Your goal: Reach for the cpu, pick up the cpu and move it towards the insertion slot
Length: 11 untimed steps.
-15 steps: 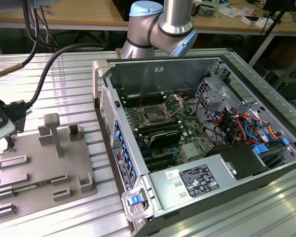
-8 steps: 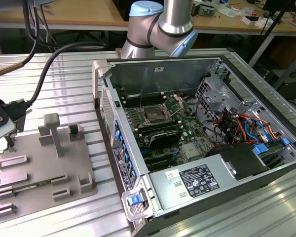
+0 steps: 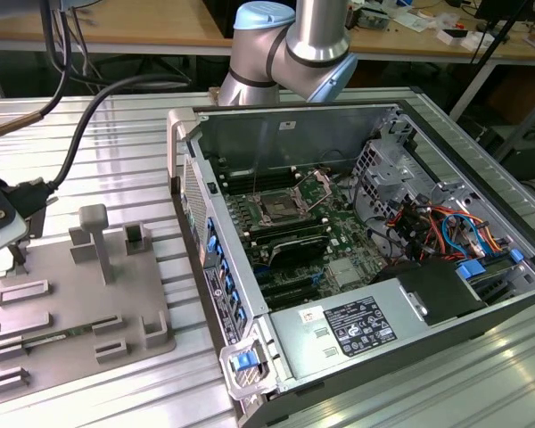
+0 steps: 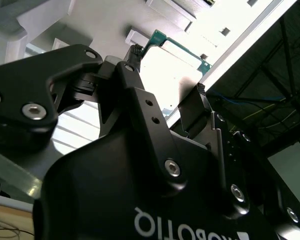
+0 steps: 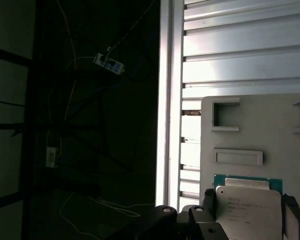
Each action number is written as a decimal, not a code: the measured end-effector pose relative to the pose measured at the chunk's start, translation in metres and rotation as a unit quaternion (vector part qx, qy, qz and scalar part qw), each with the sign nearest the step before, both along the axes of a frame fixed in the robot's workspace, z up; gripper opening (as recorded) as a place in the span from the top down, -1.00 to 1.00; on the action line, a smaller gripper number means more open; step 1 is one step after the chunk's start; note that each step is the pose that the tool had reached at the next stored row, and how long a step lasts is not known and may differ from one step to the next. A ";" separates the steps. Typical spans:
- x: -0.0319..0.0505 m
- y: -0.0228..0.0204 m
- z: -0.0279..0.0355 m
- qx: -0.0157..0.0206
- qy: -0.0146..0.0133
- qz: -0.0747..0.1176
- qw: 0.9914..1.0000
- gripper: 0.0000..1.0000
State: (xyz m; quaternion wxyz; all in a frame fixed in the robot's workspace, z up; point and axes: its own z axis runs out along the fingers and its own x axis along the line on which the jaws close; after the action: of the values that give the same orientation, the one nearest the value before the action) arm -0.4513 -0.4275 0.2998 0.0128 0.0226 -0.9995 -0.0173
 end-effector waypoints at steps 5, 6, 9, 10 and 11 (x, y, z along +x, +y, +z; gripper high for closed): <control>0.0000 0.0000 0.0011 0.000 0.000 0.002 1.000 -0.09; 0.0000 0.0000 0.0013 0.000 0.000 0.002 1.000 -0.09; 0.0000 0.0000 0.0017 0.000 0.000 0.003 1.000 -0.09; 0.0000 0.0000 0.0019 0.000 0.000 0.004 1.000 -0.09; 0.0000 0.0000 0.0024 0.000 0.000 0.004 1.000 -0.09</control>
State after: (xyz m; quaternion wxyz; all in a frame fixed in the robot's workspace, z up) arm -0.4513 -0.4275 0.3022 0.0128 0.0264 -0.9994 -0.0173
